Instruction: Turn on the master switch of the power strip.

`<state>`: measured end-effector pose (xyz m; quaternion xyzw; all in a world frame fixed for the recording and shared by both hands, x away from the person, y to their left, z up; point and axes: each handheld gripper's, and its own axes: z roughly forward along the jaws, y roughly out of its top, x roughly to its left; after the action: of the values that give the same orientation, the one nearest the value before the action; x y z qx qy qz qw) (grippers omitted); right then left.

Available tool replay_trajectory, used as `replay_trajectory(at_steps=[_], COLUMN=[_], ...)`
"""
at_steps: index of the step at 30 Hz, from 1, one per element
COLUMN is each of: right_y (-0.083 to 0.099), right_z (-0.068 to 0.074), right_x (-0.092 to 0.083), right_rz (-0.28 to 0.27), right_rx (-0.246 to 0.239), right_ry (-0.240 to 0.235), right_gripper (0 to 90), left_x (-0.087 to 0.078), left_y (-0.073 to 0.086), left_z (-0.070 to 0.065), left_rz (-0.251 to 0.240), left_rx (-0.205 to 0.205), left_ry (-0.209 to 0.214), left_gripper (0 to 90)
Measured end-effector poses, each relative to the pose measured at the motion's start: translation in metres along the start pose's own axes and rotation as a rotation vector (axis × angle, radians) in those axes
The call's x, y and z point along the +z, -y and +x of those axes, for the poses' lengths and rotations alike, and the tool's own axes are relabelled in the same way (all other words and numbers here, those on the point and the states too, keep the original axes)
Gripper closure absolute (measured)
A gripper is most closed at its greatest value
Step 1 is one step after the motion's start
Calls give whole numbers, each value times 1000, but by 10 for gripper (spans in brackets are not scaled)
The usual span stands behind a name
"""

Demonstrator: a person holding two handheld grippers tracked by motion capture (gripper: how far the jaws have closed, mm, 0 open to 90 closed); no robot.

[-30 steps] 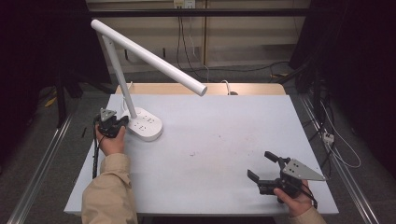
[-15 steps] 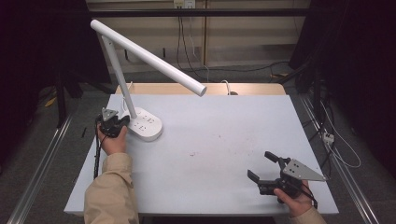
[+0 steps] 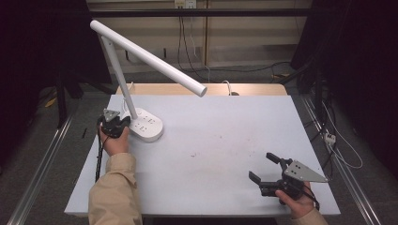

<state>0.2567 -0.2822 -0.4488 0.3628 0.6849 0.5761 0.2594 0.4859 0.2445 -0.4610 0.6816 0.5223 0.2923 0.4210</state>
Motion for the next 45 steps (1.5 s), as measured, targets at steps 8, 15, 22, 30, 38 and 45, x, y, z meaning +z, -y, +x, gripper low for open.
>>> replay_trajectory(at_steps=[8,15,22,30,38,45], right_y=[0,0,0,0,-1,-1], right_z=[0,0,1,1,0,0], right_x=[-1,-1,-1,-1,-2,-2], right_rz=[0,-1,0,0,-3,-7], right_rx=[0,-2,-7,-8,-6,-4], right_ry=[1,-1,-1,-3,0,0], right_gripper=[51,51,51,52,51,51], left_x=[0,1,1,2,2,1], left_y=[1,0,0,-6,-5,-5], left_z=[2,1,0,-1,0,0], left_rz=[-3,0,7,57,56,49], left_rx=[-22,-25,-22,-7,-41,-31], left_ry=[4,-5,-8,-23,-16,-17], left_gripper=[900,900,900,900,900,900])
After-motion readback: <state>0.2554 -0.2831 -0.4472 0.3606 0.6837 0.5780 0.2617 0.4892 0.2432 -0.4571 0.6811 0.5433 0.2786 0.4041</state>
